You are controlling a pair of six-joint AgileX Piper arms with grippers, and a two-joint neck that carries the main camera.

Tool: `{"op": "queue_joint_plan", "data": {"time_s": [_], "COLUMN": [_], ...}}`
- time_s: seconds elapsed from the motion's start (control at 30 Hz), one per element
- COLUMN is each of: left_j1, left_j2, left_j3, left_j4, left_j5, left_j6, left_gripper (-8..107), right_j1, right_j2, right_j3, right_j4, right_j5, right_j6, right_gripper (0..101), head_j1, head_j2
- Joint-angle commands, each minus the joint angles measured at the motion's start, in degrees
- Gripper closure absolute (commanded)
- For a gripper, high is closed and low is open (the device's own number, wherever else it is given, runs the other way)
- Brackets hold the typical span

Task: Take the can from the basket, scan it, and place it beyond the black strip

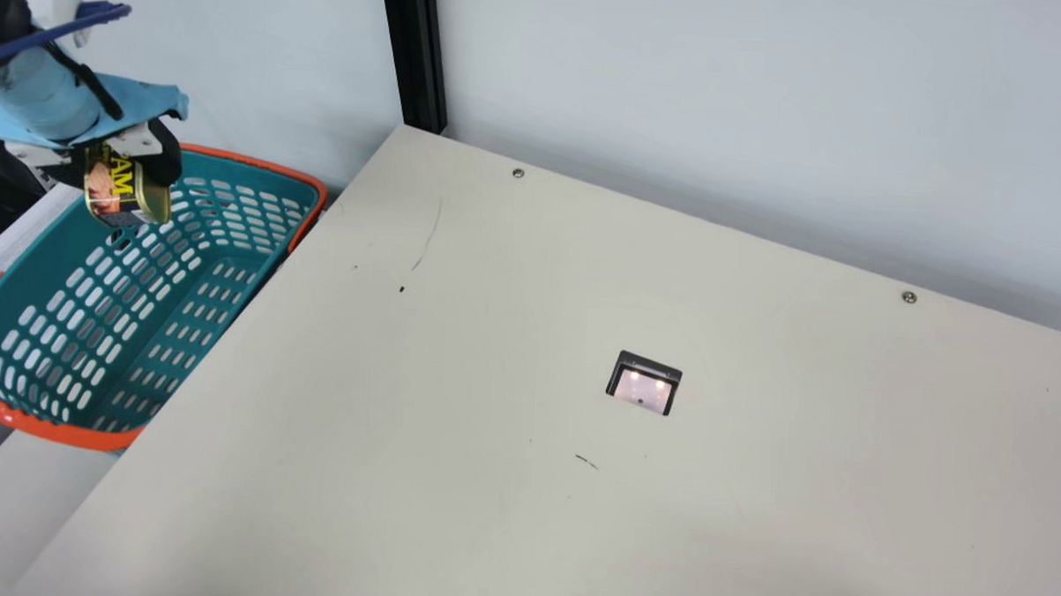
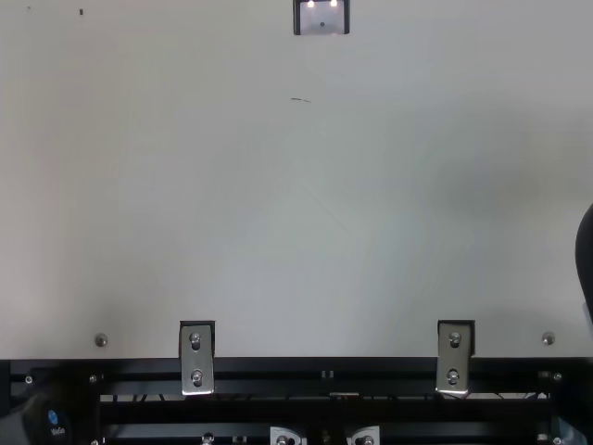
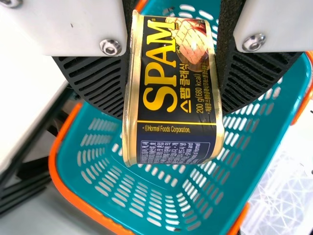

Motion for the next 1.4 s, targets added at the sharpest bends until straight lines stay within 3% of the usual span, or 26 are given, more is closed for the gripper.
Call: {"op": "queue_joint_plan", "data": {"time_s": [0.0,0.2,0.4,0.57,0.67,0.7,1.03,1.37], "left_j1": [-0.23,-1.26,-2.7,-6.06,-7.68,-7.15,-7.67,-10.39], "left_j2": [-0.69,-3.83,-6.34,-7.94,-10.75,-9.17,-10.75,-10.56], "left_j3": [-0.39,-0.47,1.56,10.97,9.19,9.89,11.26,18.79], "left_j4": [-3.83,-13.83,-22.76,-28.41,-21.03,-28.08,-28.69,-42.3], "left_j5": [1.09,5.67,14.31,14.31,14.31,14.53,14.31,14.31], "left_j6": [0.23,0.91,1.03,1.83,1.11,1.59,1.23,2.09], "left_gripper": [89,89,89,89,89,89,89,89], "right_j1": [0.0,0.0,0.0,0.0,0.0,0.0,0.0,0.0], "right_j2": [0.0,0.0,0.0,0.0,0.0,0.0,0.0,0.0], "right_j3": [0.0,0.0,0.0,0.0,0.0,0.0,0.0,0.0], "right_j4": [0.0,0.0,0.0,0.0,0.0,0.0,0.0,0.0], "right_j5": [0.0,0.0,0.0,0.0,0.0,0.0,0.0,0.0], "right_j6": [0.0,0.0,0.0,0.0,0.0,0.0,0.0,0.0], "right_gripper": [0,0,0,0,0,0,0,0], "head_j1": [-1.46,-1.46,-1.46,-1.46,-1.46,-1.46,-1.46,-1.46], "head_j2": [-0.03,-0.03,-0.03,-0.03,-0.03,-0.03,-0.03,-0.03]}}
